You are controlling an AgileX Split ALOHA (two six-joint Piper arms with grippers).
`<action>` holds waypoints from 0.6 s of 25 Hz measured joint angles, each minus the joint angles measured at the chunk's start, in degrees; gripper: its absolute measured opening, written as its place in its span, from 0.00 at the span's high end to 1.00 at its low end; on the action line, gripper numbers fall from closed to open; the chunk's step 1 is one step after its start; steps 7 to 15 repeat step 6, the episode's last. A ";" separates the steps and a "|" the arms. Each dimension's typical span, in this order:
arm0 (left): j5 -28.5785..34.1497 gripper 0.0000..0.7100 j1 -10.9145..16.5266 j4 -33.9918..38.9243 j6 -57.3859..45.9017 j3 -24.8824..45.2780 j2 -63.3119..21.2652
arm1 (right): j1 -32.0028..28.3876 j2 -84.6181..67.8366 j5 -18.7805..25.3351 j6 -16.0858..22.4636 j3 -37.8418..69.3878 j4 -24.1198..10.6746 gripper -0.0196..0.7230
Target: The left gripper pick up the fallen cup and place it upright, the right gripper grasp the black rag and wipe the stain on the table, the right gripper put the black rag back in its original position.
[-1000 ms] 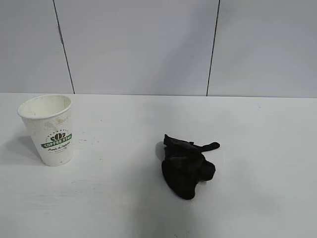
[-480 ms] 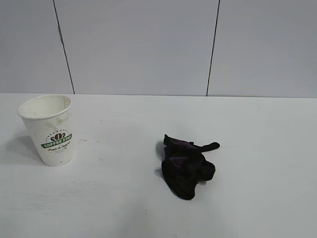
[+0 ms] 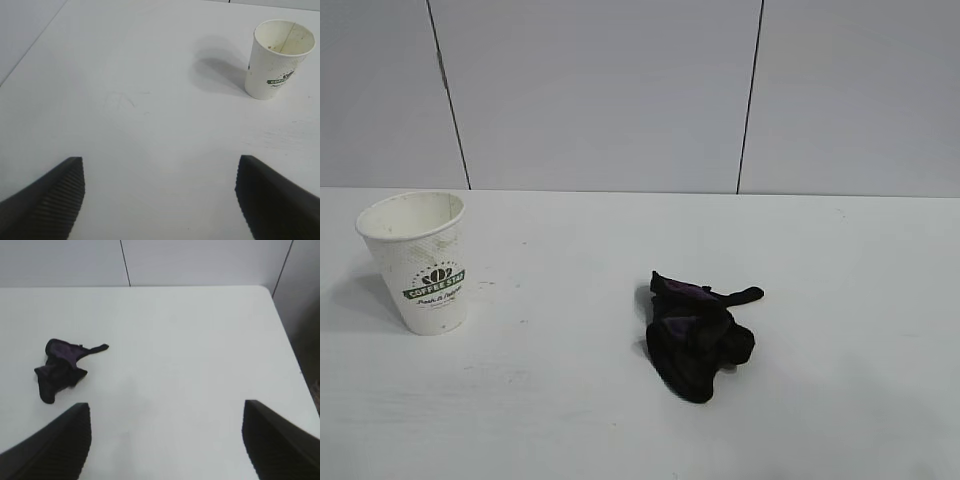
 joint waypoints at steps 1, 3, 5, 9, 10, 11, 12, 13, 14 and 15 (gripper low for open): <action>0.00 0.16 0.00 0.00 0.00 0.00 0.00 | 0.78 0.00 -0.12 0.27 1.12 -0.19 0.21; 0.00 0.16 0.00 0.00 0.00 0.00 0.00 | 2.02 0.00 -0.19 0.98 3.07 -0.56 0.21; 0.00 0.16 0.00 0.00 0.00 0.00 0.00 | 2.76 0.00 -0.10 1.74 4.89 -1.02 0.21; 0.00 0.16 0.00 0.00 0.00 0.00 0.00 | 2.78 0.00 -0.05 2.17 5.18 -1.29 0.21; 0.00 0.16 0.00 0.00 0.00 0.00 0.00 | 2.78 0.00 -0.05 2.17 5.18 -1.29 0.21; 0.00 0.16 0.00 0.00 0.00 0.00 0.00 | 2.78 0.00 -0.05 2.17 5.18 -1.29 0.21; 0.00 0.16 0.00 0.00 0.00 0.00 0.00 | 2.78 0.00 -0.05 2.17 5.18 -1.29 0.21; 0.00 0.16 0.00 0.00 0.00 0.00 0.00 | 2.78 0.00 -0.05 2.17 5.18 -1.29 0.21; 0.00 0.16 0.00 0.00 0.00 0.00 0.00 | 2.78 0.00 -0.05 2.17 5.18 -1.29 0.21; 0.00 0.16 0.00 0.00 0.00 0.00 0.00 | 2.78 0.00 -0.05 2.17 5.18 -1.29 0.21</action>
